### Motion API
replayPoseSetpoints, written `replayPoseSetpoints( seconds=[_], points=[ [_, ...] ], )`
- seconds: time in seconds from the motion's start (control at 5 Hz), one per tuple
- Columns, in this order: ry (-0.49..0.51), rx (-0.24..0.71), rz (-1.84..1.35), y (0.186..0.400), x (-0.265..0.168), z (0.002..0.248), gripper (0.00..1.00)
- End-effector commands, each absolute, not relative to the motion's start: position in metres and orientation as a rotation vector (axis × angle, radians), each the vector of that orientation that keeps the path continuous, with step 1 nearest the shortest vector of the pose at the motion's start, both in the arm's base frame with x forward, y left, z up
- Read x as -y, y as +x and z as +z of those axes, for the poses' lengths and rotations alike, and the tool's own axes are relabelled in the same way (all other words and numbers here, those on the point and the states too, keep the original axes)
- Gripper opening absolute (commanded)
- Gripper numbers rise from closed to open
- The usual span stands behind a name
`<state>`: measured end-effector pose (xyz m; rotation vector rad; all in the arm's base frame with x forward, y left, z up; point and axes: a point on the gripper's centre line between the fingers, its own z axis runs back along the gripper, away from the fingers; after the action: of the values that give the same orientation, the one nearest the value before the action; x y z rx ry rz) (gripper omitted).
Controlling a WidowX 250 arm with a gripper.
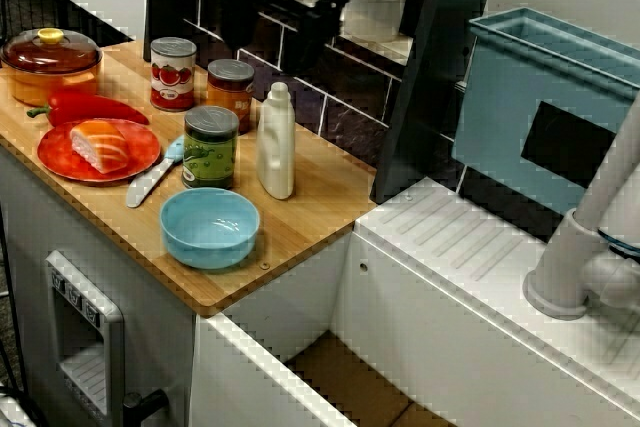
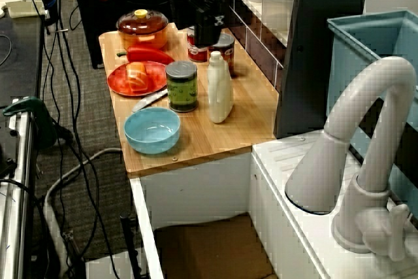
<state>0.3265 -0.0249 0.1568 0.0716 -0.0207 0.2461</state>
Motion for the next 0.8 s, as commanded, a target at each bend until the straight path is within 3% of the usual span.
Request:
replayPoseSetpoints(
  seconds=[0.0, 0.6],
  points=[
    [0.013, 0.054, 0.338, 0.346, 0.038, 0.164, 1.00],
    [0.023, -0.038, 0.817, 0.334, 0.026, 0.145, 1.00]
  ],
)
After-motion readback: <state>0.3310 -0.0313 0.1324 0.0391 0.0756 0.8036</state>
